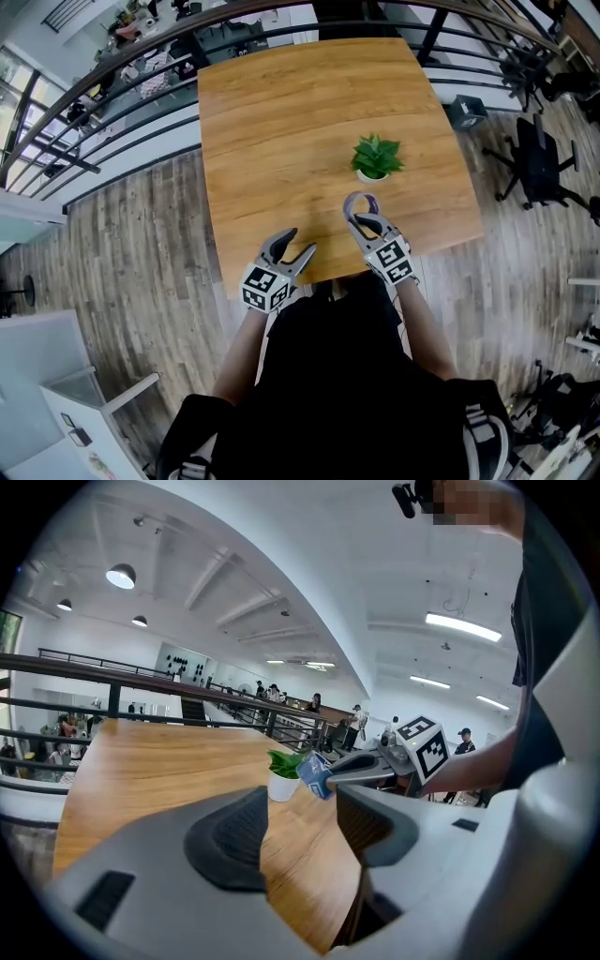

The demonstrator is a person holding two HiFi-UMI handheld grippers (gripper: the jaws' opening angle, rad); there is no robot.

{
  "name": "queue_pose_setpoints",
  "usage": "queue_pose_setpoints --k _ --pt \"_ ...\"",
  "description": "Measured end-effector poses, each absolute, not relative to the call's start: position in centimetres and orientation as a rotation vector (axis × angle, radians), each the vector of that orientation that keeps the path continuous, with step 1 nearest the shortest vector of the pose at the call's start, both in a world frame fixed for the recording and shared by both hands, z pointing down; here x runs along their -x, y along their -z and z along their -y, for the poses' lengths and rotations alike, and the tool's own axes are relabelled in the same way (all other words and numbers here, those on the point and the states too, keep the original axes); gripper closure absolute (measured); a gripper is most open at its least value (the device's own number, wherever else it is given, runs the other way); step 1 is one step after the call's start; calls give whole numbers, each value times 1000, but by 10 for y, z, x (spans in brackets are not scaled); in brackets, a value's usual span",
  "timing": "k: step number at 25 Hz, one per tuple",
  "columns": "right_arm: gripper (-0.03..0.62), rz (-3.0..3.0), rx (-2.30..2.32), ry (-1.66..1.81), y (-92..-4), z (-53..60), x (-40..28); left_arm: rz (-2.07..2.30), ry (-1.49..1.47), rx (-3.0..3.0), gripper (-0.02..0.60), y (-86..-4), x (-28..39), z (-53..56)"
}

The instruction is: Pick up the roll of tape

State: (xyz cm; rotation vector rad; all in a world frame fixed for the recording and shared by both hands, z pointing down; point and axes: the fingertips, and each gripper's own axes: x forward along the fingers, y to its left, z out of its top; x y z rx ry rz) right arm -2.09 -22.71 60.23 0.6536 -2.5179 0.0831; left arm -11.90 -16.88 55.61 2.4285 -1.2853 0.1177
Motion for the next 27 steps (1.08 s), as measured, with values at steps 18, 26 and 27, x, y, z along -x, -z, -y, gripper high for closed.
queue_pose_setpoints --k 18,26,27 --pt "539 2532 -686 -84 -594 235 13 1258 -98 -2454 337 -553 102 183" --pt "539 2570 -660 -93 -592 224 11 1267 -107 -2455 337 -552 102 180" --pt "539 2572 -658 -93 -591 223 11 1270 -107 -2454 337 -552 103 180"
